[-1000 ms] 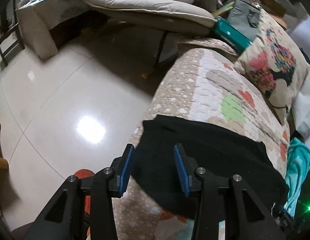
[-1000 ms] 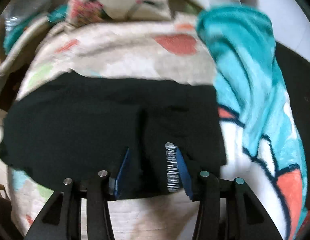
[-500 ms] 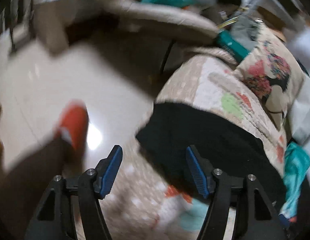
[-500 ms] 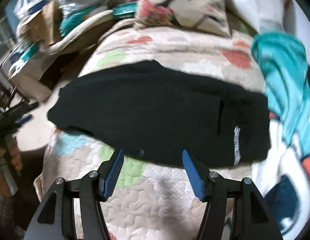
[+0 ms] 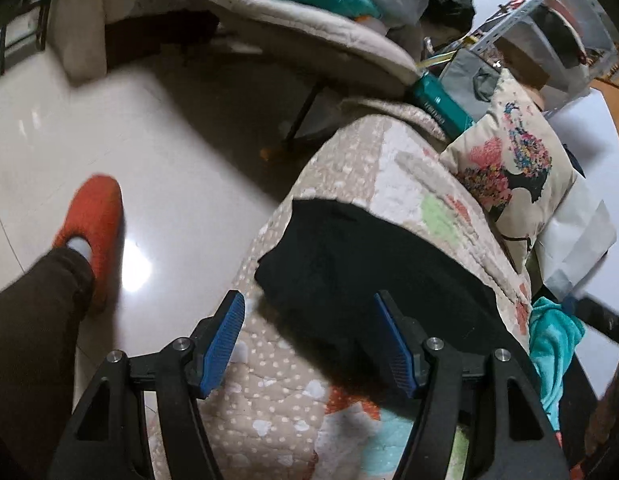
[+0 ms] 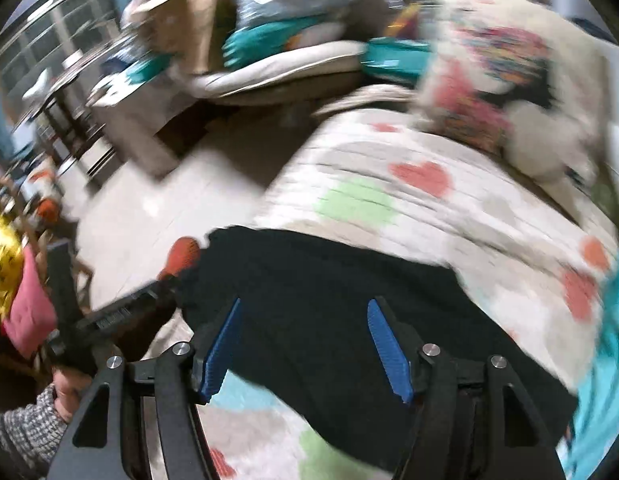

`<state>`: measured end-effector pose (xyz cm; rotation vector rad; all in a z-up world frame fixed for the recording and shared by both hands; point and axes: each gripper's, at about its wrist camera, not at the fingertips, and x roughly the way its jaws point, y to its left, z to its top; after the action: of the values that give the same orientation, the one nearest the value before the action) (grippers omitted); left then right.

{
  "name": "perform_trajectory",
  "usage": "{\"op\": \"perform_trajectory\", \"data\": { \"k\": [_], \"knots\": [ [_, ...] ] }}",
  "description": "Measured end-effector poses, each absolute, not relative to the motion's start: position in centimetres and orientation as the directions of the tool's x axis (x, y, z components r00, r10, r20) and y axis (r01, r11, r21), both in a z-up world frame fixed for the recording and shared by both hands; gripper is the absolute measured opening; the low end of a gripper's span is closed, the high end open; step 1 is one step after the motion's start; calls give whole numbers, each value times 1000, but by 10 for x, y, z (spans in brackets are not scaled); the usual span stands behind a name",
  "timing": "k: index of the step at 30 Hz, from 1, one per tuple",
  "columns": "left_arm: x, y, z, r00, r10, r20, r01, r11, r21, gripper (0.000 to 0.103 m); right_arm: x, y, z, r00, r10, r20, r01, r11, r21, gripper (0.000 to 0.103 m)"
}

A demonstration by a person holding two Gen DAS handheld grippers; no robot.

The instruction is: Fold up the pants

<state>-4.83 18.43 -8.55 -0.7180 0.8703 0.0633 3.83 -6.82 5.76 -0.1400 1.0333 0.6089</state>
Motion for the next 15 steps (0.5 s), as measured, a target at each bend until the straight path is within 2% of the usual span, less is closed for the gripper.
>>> {"op": "perform_trajectory", "data": {
  "k": [4, 12, 15],
  "knots": [
    [-40, 192, -99, 629, -238, -740, -379, 737, -560, 65, 74, -7, 29, 244, 436, -866, -617, 758, 208, 69],
    [-27, 192, -130, 552, -300, -778, -440, 687, -578, 66, 103, 120, -46, 97, 319, -943, -803, 584, 115, 68],
    [-21, 188, -132, 556, -286, -781, -438, 697, -567, 73, 105, 144, -68, 84, 259, -962, -846, 528, 68, 68]
  ]
}}
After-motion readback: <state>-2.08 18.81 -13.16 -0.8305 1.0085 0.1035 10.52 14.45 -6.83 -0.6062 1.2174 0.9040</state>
